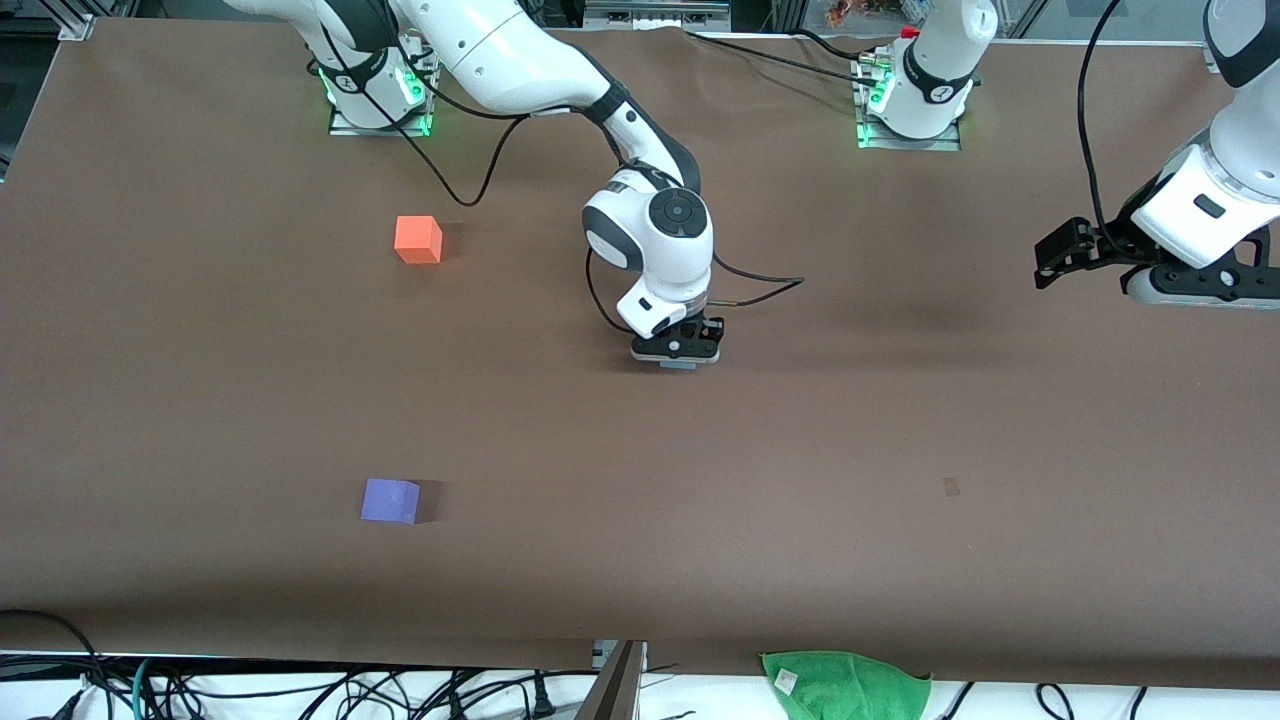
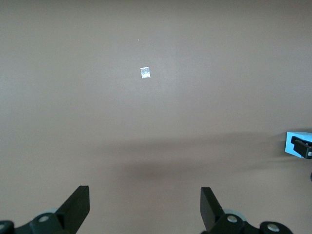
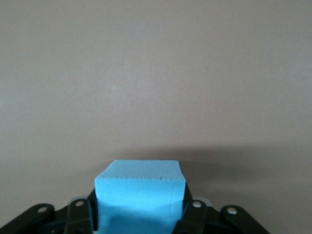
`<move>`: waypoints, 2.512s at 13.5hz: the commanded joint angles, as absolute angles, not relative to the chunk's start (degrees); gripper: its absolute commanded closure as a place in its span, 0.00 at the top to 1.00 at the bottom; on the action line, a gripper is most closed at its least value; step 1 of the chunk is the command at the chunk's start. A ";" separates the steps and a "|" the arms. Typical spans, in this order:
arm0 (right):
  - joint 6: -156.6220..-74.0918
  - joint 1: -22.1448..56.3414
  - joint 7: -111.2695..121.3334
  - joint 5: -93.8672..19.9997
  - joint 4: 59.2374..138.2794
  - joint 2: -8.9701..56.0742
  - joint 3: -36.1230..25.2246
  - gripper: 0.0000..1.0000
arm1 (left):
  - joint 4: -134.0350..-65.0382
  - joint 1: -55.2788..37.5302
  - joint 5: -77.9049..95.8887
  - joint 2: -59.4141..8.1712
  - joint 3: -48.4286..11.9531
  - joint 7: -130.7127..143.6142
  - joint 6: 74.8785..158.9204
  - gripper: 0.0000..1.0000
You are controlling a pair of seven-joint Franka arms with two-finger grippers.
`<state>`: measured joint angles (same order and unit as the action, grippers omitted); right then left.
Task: Place blue block between orange and purple blocks
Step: 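Grasp the blue cube with the right gripper while the left gripper withdraws, then carry the blue cube with the right gripper between orange and purple cubes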
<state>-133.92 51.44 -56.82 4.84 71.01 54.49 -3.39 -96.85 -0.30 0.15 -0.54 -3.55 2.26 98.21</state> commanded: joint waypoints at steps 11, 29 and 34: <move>-121.81 24.11 -12.00 -6.77 95.75 30.61 -3.51 0.36 | -96.86 -0.44 -1.05 0.00 -3.96 1.76 97.38 1.00; -148.45 19.60 -9.40 -6.77 121.82 25.84 -5.80 0.45 | -96.86 -0.35 -2.88 0.00 -4.04 1.67 96.94 1.00; -148.36 19.78 -9.93 -6.77 120.50 25.84 -5.80 0.94 | -96.77 0.08 -3.61 0.09 -4.40 1.93 96.94 1.00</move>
<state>-147.66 19.67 -10.12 -5.97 120.17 26.47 -5.63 -96.85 -0.29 -2.72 -0.54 -4.28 2.26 97.73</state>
